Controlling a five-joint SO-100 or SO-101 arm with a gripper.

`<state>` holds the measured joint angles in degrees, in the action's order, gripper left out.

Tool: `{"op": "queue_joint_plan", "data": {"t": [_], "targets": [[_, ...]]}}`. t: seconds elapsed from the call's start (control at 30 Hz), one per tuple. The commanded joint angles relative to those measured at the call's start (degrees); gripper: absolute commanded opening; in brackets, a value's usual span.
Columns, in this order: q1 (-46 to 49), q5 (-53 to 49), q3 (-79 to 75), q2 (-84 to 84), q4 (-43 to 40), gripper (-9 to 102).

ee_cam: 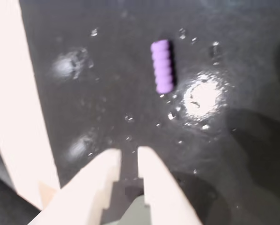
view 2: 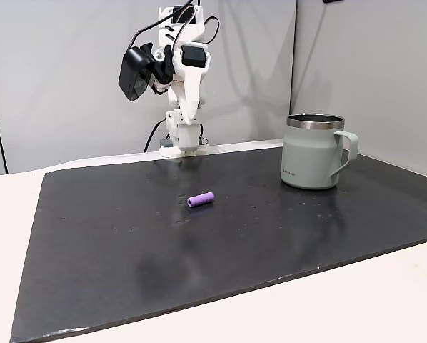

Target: Grasp a pengrip and put it in the cup.

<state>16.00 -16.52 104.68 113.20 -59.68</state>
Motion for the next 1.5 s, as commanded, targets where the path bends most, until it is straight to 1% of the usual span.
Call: {"op": "queue_joint_plan", "data": {"t": [0.0,0.2,0.4,0.5,0.63,0.73,0.93,1.27,1.37,1.43,1.47], "targets": [[0.6,-1.4,-9.6,-9.2,-3.3,0],[0.1,-2.8,-17.3,-19.2,-6.8,0],[0.2,-2.5,-28.6,-31.1,-12.8,1],[0.5,-2.5,-32.9,-35.9,-14.4,5],[0.8,-2.1,-37.4,-40.8,-15.8,15],[0.4,-2.1,-38.3,-42.4,-16.2,20],[0.0,-1.8,-41.0,-46.5,-16.2,21],[-1.9,-1.1,-44.6,-53.6,-16.2,20],[-2.5,-1.1,-44.7,-54.8,-16.2,12],[-2.7,-0.9,-44.7,-55.4,-16.3,3],[-2.8,-0.9,-44.7,-55.5,-16.3,2]]}}
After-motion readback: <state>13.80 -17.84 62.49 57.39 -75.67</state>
